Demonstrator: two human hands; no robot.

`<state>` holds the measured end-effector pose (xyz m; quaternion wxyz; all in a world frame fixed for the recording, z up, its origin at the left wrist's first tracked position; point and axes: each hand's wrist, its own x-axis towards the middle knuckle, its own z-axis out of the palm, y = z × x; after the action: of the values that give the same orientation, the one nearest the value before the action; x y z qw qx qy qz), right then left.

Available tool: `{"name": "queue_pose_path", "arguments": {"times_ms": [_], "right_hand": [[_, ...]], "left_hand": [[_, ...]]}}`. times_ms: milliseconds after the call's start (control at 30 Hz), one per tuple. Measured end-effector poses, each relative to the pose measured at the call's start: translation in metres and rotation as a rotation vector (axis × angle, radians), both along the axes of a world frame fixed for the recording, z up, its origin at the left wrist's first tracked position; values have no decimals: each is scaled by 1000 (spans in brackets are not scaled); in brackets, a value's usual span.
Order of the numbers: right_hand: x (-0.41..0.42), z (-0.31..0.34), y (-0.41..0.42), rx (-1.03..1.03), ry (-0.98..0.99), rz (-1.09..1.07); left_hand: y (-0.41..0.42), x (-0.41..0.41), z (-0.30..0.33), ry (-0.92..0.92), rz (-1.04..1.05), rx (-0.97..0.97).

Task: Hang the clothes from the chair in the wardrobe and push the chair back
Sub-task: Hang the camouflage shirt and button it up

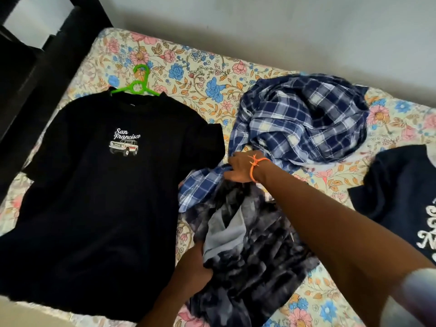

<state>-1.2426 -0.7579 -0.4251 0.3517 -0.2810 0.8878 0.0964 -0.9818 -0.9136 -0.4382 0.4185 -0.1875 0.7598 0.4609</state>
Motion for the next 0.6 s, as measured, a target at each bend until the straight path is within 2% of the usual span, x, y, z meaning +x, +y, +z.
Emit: {"name": "queue_pose_path", "arguments": {"times_ms": [167, 267, 333, 367, 433, 533, 600], "right_hand": [[-37, 37, 47, 236, 177, 232], [-87, 66, 87, 202, 395, 45], [-123, 89, 114, 105, 638, -185], [-135, 97, 126, 34, 698, -339], [-139, 103, 132, -86, 655, -572], [-92, 81, 110, -91, 463, -652], [-26, 54, 91, -164, 463, -718]], "left_hand": [[-4, -6, 7, -51, -20, -27], [-4, -8, 8, -61, -32, -46], [-3, -9, 8, -73, -29, -45], [-3, -8, 7, -81, -22, -48], [0, -9, 11, -89, -12, -43], [5, -11, 20, -97, 33, -2], [6, -14, 28, -132, 140, 114]]}}
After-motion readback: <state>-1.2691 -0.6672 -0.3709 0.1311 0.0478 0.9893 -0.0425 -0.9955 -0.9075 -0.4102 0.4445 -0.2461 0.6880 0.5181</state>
